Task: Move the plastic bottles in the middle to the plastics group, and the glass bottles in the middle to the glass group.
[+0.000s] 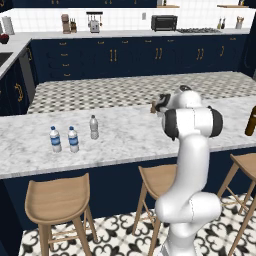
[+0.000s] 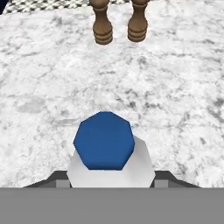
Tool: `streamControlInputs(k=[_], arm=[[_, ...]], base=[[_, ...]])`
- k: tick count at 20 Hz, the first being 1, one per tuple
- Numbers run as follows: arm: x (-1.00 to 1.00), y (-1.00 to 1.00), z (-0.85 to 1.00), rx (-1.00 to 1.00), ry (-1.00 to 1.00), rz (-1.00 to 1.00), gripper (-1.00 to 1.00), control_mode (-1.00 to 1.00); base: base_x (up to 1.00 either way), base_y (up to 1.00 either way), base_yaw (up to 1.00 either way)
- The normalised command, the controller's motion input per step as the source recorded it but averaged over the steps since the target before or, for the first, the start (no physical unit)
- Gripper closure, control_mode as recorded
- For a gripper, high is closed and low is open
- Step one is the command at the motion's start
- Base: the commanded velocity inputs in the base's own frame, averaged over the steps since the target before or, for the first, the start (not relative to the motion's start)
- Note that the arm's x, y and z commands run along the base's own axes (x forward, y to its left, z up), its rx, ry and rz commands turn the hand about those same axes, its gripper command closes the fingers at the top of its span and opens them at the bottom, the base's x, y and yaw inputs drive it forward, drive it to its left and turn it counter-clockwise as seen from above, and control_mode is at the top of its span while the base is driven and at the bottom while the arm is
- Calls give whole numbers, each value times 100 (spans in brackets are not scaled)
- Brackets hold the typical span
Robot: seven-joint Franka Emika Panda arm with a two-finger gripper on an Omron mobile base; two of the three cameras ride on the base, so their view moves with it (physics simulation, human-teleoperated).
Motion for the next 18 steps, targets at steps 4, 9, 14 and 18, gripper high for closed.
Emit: streamControlInputs(k=[4, 9, 14, 18], arm=[[-60, 47, 63, 0, -10, 22, 100, -100], [-47, 96, 31, 2, -4, 33, 100, -100], [-44, 100, 17, 0, 0, 35, 100, -100], [-16, 99, 16, 0, 0, 38, 100, -100]], base=[[0, 0, 0], [0, 0, 0], [0, 0, 0], [0, 0, 0]])
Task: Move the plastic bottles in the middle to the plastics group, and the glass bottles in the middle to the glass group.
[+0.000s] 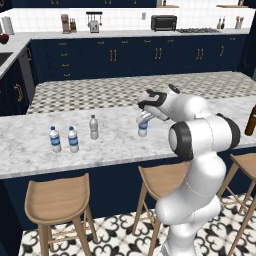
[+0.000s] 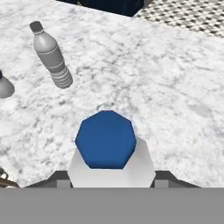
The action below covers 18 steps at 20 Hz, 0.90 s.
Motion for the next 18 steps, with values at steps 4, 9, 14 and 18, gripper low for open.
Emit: streamControlInputs(k=[4, 9, 14, 18], arm=[[-13, 88, 9, 0, 0, 39, 100, -100], [-23, 85, 2, 0, 0, 38, 100, -100], [-28, 50, 0, 0, 0, 32, 100, -100], [-22, 29, 0, 0, 0, 27, 100, -100]], base=[[0, 0, 0], [0, 0, 0], [0, 0, 0], [0, 0, 0]])
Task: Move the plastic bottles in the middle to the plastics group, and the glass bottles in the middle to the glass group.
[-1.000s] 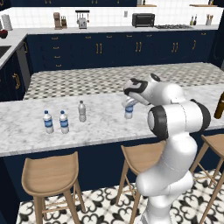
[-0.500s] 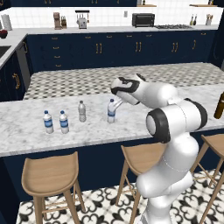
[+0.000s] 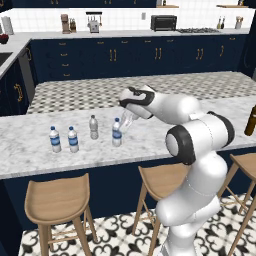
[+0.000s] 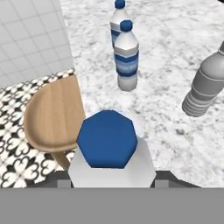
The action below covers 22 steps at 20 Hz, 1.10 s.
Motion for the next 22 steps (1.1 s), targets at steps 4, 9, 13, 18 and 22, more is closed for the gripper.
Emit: streamControlInputs(k=[4, 9, 13, 18, 22], arm=[[0, 37, 0, 0, 0, 20, 100, -100], [4, 62, 0, 0, 0, 10, 100, -100], [4, 28, -6, 0, 0, -1, 100, -100], [7, 3, -22, 0, 0, -8, 100, -100], [16, 0, -18, 0, 0, -3, 100, -100]], base=[[0, 0, 0], [0, 0, 0], [0, 0, 0], [0, 0, 0], [0, 0, 0]])
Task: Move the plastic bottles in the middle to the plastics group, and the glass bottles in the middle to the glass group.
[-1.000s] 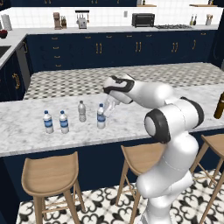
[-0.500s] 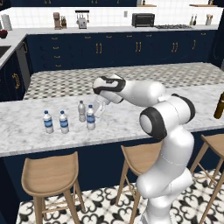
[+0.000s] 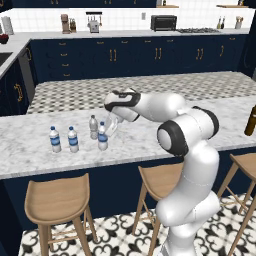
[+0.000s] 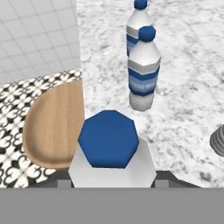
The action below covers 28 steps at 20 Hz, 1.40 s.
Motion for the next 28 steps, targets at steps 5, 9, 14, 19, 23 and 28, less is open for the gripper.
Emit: streamControlInputs(k=[5, 9, 14, 19, 23, 28], arm=[[15, 6, -10, 0, -3, -6, 100, -100], [4, 14, 0, 0, -7, -3, 100, -100], [0, 20, 0, 0, -9, 0, 100, -100], [11, 17, -9, 0, -7, 0, 100, -100], [5, 1, -25, 0, -4, 0, 100, -100], [0, 0, -23, 0, 0, 0, 100, -100]], base=[[0, 0, 0], [0, 0, 0], [0, 0, 0], [0, 0, 0], [0, 0, 0], [0, 0, 0]])
